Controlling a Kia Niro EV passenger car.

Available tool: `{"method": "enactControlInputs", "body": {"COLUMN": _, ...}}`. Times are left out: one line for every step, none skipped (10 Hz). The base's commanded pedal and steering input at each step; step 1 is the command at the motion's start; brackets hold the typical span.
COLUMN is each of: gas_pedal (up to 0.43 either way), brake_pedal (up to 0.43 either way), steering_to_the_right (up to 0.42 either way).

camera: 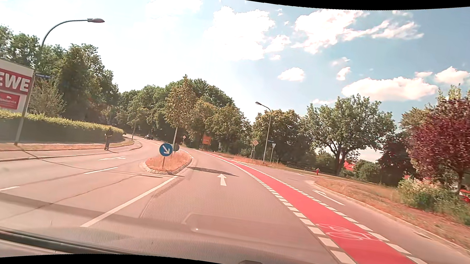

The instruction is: Follow the waypoints while adhering to traffic rules and regulations

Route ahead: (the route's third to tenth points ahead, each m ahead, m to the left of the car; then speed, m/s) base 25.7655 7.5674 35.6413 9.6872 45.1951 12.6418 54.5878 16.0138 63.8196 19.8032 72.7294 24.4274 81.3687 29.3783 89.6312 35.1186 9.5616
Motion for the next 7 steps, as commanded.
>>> {"method": "enactControlInputs", "body": {"gas_pedal": 0.240, "brake_pedal": 0.000, "steering_to_the_right": -0.031}}
{"method": "enactControlInputs", "body": {"gas_pedal": 0.240, "brake_pedal": 0.000, "steering_to_the_right": -0.032}}
{"method": "enactControlInputs", "body": {"gas_pedal": 0.240, "brake_pedal": 0.000, "steering_to_the_right": -0.032}}
{"method": "enactControlInputs", "body": {"gas_pedal": 0.240, "brake_pedal": 0.000, "steering_to_the_right": -0.032}}
{"method": "enactControlInputs", "body": {"gas_pedal": 0.240, "brake_pedal": 0.000, "steering_to_the_right": -0.033}}
{"method": "enactControlInputs", "body": {"gas_pedal": 0.240, "brake_pedal": 0.000, "steering_to_the_right": -0.033}}
{"method": "enactControlInputs", "body": {"gas_pedal": 0.240, "brake_pedal": 0.000, "steering_to_the_right": -0.034}}
